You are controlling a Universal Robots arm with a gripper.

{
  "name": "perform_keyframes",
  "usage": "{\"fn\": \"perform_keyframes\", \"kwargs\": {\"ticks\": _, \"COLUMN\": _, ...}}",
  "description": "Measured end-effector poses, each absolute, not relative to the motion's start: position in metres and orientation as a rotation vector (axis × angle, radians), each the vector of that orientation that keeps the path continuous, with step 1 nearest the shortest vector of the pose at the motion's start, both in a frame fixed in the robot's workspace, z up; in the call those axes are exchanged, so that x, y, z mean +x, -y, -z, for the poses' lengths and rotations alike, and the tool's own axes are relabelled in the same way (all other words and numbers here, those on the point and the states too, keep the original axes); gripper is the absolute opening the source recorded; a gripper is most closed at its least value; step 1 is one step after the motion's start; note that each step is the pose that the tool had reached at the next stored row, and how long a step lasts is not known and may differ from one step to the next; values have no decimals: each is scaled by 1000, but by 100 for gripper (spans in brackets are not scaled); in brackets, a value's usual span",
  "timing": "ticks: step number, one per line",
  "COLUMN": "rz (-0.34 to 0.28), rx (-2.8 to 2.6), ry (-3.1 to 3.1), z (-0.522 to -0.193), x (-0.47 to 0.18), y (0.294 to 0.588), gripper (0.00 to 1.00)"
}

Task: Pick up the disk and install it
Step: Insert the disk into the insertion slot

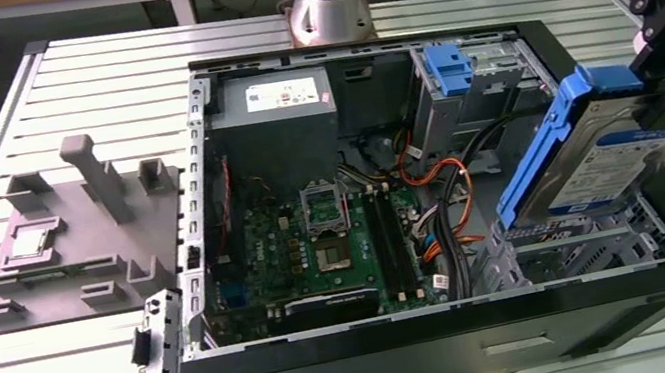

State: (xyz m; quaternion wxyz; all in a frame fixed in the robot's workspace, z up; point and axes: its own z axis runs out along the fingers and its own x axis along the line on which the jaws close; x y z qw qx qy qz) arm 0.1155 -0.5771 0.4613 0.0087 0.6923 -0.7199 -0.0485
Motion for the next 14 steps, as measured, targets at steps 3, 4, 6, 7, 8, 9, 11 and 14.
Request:
{"fn": "perform_keyframes", "kwargs": {"ticks": 3, "rz": 151, "rx": 2163, "ry": 2249, "z": -461, "x": 116, "y": 578, "gripper": 35}}
{"fn": "perform_keyframes", "kwargs": {"ticks": 4, "rz": 151, "rx": 2163, "ry": 2249, "z": -460, "x": 116, "y": 578, "gripper": 35}}
{"fn": "perform_keyframes", "kwargs": {"ticks": 6, "rz": 151, "rx": 2163, "ry": 2249, "z": -460, "x": 116, "y": 578, "gripper": 35}}
{"fn": "perform_keyframes", "kwargs": {"ticks": 7, "rz": 151, "rx": 2163, "ry": 2249, "z": -460, "x": 116, "y": 578, "gripper": 35}}
{"fn": "perform_keyframes", "kwargs": {"ticks": 8, "rz": 151, "rx": 2163, "ry": 2248, "z": -459, "x": 116, "y": 578, "gripper": 35}}
{"fn": "perform_keyframes", "kwargs": {"ticks": 9, "rz": 151, "rx": 2163, "ry": 2248, "z": -459, "x": 117, "y": 578, "gripper": 35}}
{"fn": "perform_keyframes", "kwargs": {"ticks": 11, "rz": 151, "rx": 2164, "ry": 2248, "z": -459, "x": 118, "y": 578, "gripper": 35}}
{"fn": "perform_keyframes", "kwargs": {"ticks": 14, "rz": 151, "rx": 2164, "ry": 2248, "z": -457, "x": 118, "y": 578, "gripper": 35}}
